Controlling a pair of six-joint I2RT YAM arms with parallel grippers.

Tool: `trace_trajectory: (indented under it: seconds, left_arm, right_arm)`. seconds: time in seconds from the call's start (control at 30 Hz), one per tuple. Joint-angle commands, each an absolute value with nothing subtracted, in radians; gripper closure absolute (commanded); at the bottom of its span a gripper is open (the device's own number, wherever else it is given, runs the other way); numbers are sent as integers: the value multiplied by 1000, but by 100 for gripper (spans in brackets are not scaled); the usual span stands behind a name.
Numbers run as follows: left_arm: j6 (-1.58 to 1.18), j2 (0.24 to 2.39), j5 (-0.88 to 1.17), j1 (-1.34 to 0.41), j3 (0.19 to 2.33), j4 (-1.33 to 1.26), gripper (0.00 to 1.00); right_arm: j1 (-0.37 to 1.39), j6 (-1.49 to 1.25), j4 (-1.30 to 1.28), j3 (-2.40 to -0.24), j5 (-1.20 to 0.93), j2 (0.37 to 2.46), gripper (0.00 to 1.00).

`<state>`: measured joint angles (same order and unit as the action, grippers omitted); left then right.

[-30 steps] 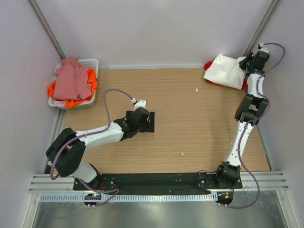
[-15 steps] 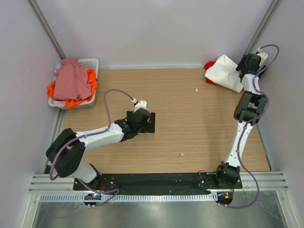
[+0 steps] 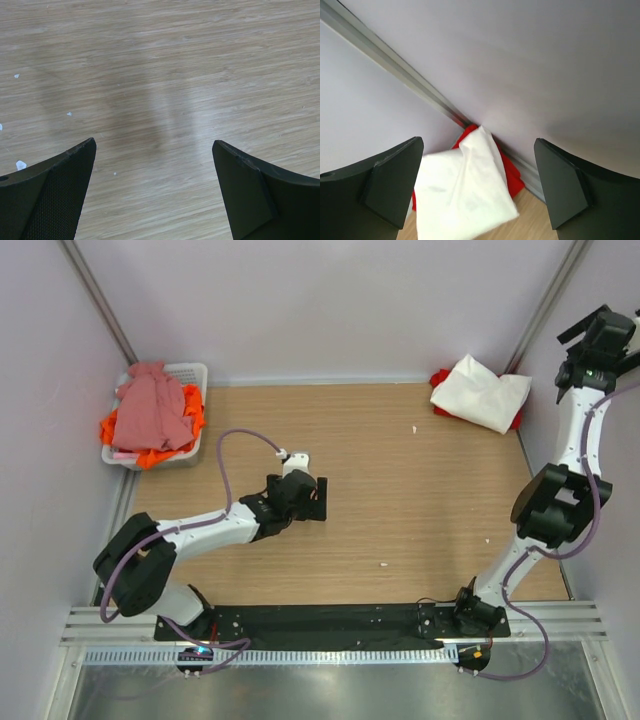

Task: Fold and stack the t-shirts
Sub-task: Neatly place the folded tshirt to the corner

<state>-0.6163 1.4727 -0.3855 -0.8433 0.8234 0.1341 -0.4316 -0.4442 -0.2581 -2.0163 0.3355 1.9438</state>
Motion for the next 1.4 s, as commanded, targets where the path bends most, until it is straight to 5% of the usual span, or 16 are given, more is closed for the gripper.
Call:
trace_trajectory:
  seconds: [0.0,0.17,0.37,0.97,1.37]
  left_arm:
    - [-603,1433,-419,-848,816,75,1]
    - [-601,1424,-419,-848,807,68,0]
    - [-603,1419,-419,-850,804,64,1]
    - [-600,1428,-420,-851,808,60,1]
    - [-600,1442,-425,-851,819,69,1]
  right_arm:
    - [-442,-555,-321,-1801,201,1873,2]
    - [-442,-594,-368,-1634,-110,1896,9]
    - [-442,-617,-333,-1500,-199,1926,16]
    - [-443,-549,-310,-1799,-144,2235,41]
    - [-445,-491,-396,-2020,-38,2322,92]
